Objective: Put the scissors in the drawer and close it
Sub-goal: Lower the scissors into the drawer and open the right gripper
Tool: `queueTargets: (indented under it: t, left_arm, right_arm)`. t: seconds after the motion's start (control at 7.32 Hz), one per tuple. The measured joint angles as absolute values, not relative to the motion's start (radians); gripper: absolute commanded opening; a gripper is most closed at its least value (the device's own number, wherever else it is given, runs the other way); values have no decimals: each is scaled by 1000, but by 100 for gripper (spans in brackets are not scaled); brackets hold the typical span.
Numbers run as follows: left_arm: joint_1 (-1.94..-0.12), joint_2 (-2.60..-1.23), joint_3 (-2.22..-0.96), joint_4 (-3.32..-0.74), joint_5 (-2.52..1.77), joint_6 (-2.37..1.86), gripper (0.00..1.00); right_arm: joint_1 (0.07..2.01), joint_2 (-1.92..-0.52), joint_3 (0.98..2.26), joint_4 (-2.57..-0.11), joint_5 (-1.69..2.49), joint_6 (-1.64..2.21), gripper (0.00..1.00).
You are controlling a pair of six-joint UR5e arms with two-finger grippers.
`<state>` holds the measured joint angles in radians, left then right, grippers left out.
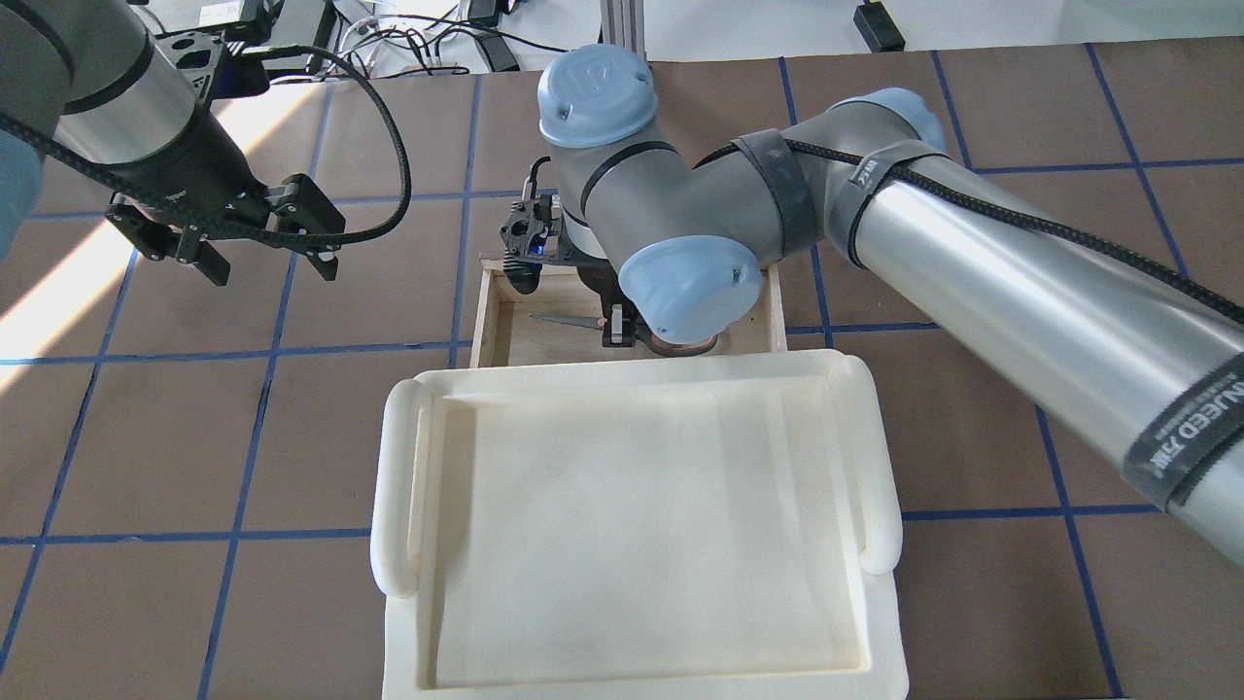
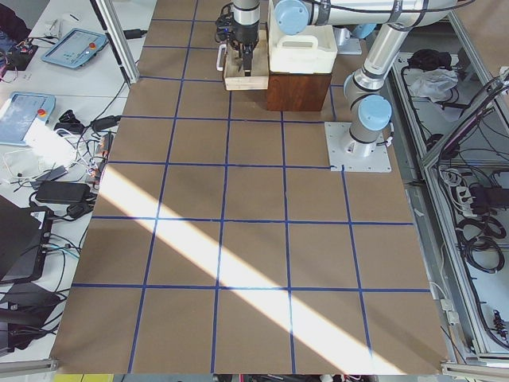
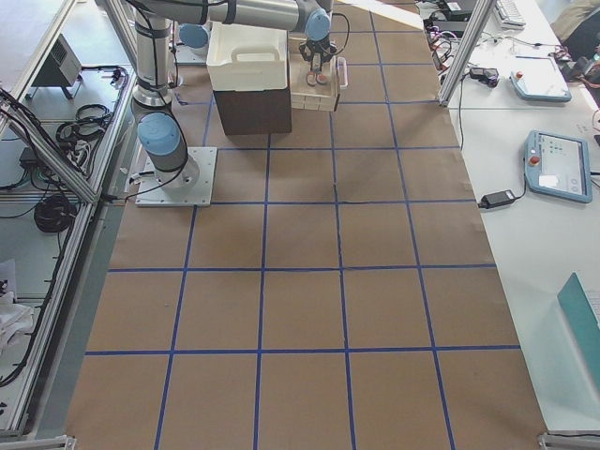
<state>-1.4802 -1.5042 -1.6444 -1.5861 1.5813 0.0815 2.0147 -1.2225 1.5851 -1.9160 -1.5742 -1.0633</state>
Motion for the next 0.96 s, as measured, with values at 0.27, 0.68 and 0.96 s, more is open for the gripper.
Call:
queueTargets:
  t: [0.27, 0.68, 0.96]
  left_arm:
    - [-1480, -1504, -1644, -1585, 1581, 81, 100]
    - [-1480, -1506, -1644, -1586, 1582, 82, 100]
    - [-1480, -1509, -1644, -1584, 1581, 86, 100]
  right_arm:
    - [2016, -1217, 1593, -1926, -1574, -1061, 0]
    - [2020, -1201, 1598, -1940, -1574, -1036, 0]
    - [2029, -1196, 1598, -1939, -1575, -1029, 0]
